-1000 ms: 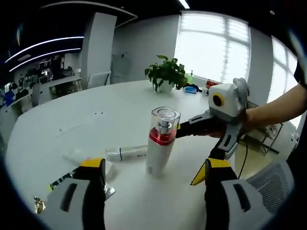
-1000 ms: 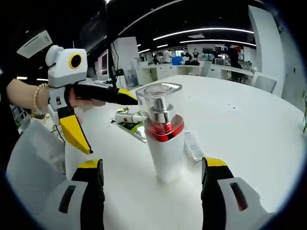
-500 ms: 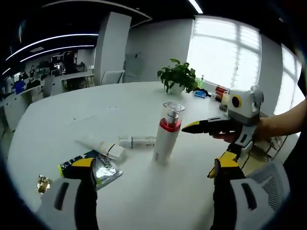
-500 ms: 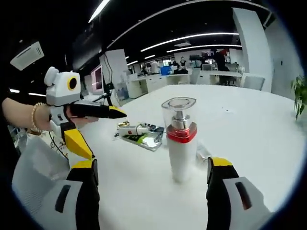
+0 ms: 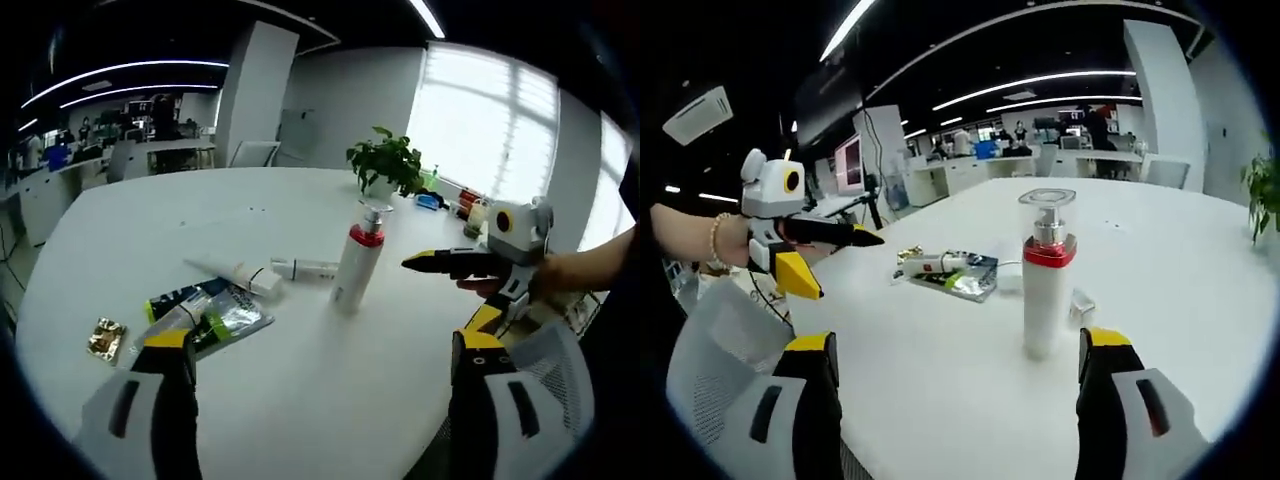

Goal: Arrange the skincare products in the storage area until every visible bottle or jar stands upright without overlapping.

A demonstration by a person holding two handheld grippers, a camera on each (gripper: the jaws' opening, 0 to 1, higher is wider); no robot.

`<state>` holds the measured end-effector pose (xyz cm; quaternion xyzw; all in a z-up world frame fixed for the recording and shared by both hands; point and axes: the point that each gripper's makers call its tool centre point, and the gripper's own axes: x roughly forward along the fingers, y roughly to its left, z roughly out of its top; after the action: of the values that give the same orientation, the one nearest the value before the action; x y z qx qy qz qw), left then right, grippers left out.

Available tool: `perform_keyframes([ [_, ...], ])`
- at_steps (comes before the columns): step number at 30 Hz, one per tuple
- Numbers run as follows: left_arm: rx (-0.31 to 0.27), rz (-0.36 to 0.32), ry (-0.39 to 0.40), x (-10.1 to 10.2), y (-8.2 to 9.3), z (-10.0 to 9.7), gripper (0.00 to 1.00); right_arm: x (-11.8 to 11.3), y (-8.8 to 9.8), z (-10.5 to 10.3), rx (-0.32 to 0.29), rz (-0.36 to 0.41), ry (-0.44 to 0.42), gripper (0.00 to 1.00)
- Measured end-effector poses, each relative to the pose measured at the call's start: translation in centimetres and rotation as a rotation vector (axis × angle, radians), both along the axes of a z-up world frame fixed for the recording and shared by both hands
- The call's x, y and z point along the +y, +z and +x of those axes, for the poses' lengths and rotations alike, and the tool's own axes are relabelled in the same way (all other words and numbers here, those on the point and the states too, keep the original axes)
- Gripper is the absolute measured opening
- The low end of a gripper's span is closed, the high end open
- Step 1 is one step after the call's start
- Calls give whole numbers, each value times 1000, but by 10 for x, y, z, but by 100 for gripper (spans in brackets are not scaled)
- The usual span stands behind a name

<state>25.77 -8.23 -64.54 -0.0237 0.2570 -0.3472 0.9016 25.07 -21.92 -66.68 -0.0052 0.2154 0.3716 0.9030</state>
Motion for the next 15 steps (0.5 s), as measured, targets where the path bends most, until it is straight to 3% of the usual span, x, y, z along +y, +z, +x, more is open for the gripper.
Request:
perform_keyframes([
  [10,43,-4,101,43,-7,-27,99,-5,-6,-27,15,-1,-17,100],
  [15,53,-42,167,59,-3,-32,99,-13,-2,-27,22,48,-81,100],
])
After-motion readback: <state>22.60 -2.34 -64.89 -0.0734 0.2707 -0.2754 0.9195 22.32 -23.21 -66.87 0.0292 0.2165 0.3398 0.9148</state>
